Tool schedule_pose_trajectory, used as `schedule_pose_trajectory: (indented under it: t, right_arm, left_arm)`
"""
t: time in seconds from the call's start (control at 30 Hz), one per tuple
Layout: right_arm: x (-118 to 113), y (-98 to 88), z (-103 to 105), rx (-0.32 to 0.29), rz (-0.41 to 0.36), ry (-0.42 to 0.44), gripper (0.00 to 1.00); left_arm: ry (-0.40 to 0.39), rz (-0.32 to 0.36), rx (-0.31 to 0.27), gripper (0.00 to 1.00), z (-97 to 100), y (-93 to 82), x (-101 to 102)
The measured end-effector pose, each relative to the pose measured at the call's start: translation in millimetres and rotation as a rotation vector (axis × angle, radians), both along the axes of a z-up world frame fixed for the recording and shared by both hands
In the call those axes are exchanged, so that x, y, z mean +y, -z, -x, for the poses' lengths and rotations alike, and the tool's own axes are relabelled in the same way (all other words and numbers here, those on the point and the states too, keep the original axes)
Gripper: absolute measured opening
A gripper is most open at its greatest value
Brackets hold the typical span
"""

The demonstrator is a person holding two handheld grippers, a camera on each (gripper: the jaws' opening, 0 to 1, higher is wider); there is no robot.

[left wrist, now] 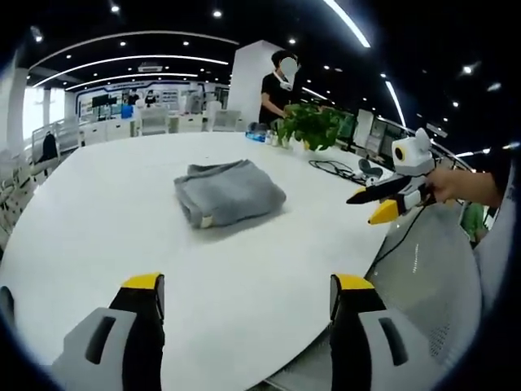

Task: Fold the towel on the table until its edges align and the towel forms a compact rectangular stack.

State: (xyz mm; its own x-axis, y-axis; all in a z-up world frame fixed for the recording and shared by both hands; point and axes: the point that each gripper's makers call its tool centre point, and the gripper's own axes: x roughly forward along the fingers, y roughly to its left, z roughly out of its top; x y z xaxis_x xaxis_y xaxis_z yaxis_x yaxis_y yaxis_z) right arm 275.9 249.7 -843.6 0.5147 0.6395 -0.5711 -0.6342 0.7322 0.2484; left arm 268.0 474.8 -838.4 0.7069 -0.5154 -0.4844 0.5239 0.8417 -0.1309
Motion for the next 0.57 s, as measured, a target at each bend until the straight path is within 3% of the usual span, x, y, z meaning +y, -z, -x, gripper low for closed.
schedule_pose_trajectory:
  t: [0.57]
  right_arm:
    - [2.0,4.7,0.8,0.018,-0.013,0.011,0.71]
  left_arm:
    - [0.02,-0.003,0.024,0.85,-3.2,5.4,-3.7]
